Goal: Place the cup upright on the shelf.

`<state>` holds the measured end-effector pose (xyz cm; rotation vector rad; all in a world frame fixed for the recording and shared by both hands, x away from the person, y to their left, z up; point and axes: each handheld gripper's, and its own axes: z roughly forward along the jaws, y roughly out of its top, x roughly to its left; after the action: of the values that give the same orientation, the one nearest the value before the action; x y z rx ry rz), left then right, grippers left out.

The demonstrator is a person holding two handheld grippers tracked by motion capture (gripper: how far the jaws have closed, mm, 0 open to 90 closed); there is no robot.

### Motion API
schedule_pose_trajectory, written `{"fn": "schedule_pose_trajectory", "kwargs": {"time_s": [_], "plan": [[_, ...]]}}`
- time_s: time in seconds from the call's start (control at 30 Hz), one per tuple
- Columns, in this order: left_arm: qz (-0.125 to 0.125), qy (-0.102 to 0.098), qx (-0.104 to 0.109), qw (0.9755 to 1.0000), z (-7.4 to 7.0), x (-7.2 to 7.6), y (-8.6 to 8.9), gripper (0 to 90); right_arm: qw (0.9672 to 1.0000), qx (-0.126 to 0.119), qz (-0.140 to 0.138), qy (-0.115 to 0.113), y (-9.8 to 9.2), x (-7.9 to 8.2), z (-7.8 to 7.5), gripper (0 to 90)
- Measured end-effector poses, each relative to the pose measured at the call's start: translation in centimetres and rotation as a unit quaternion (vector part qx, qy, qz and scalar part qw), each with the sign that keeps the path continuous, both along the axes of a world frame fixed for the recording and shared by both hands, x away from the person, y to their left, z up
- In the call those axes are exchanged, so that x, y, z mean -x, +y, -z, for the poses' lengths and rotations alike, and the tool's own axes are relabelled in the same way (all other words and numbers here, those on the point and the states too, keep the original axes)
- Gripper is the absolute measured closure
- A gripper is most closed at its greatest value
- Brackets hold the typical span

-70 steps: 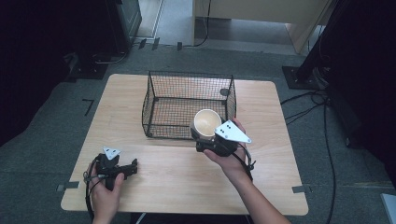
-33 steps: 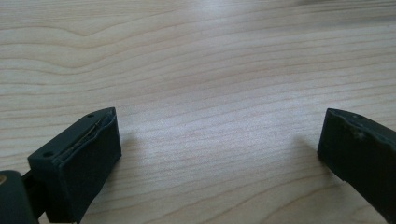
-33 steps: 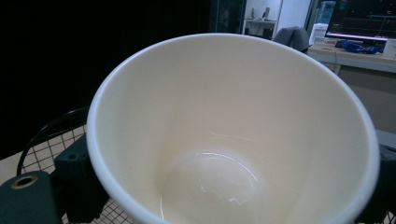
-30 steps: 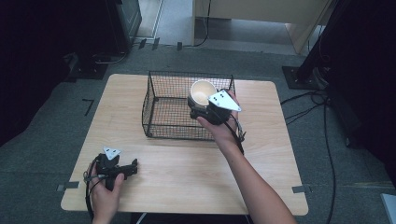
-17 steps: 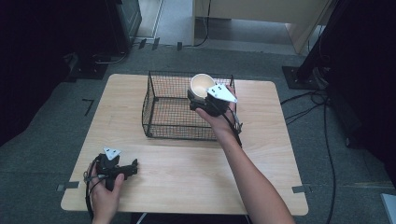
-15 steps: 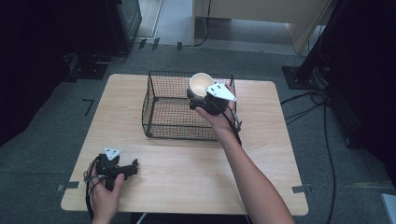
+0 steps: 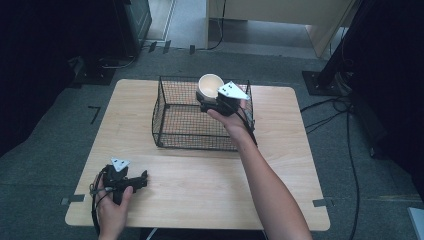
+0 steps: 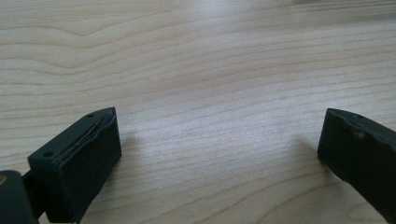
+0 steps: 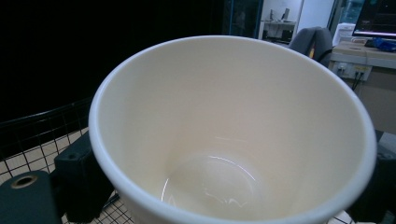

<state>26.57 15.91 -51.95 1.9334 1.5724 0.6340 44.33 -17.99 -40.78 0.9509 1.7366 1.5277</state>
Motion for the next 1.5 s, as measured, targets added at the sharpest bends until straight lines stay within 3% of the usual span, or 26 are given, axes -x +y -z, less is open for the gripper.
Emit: {"fn": "schedule_pose_trajectory", "kwargs": {"time_s": [0.13, 0.4, 0.67, 0.83, 1.0, 1.1, 1.23, 1.5], "plan": [[0.0, 0.0, 0.0, 1.0, 0.0, 0.0, 0.0, 0.0, 0.9999, 0.011, -0.005, -0.003, 0.0, -0.7, 0.6, 9.1], [0.0, 0.0, 0.0, 1.0, 0.0, 0.0, 0.0, 0.0, 0.9993, 0.019, -0.012, 0.029, 0.2, -2.2, 2.0, 9.0], [0.0, 0.0, 0.001, 1.0, 0.0, 0.0, 0.0, 0.0, 0.9985, 0.03, -0.016, 0.042, 0.8, -2.9, 3.3, 9.0], [-0.001, 0.0, 0.001, 1.0, 0.0, 0.0, 0.0, 0.0, 0.9965, 0.051, -0.018, 0.063, 1.0, -3.3, 4.1, 9.0], [0.0, 0.0, 0.001, 1.0, 0.0, 0.0, 0.0, 0.0, 0.9916, 0.074, -0.043, 0.097, 1.4, -3.7, 4.7, 9.0], [0.0, 0.0, 0.001, 1.0, 0.0, 0.0, 0.0, 0.0, 0.9898, 0.081, -0.052, 0.105, 1.6, -3.7, 4.9, 9.0], [0.0, 0.0, 0.0, 1.0, 0.0, 0.0, 0.0, 0.0, 0.9838, 0.102, -0.074, 0.128, 2.2, -3.8, 5.4, 9.0], [-0.001, 0.0, 0.001, 1.0, 0.0, 0.0, 0.0, 0.0, 0.9765, 0.116, -0.073, 0.166, 2.1, -4.1, 6.2, 9.0]]}}
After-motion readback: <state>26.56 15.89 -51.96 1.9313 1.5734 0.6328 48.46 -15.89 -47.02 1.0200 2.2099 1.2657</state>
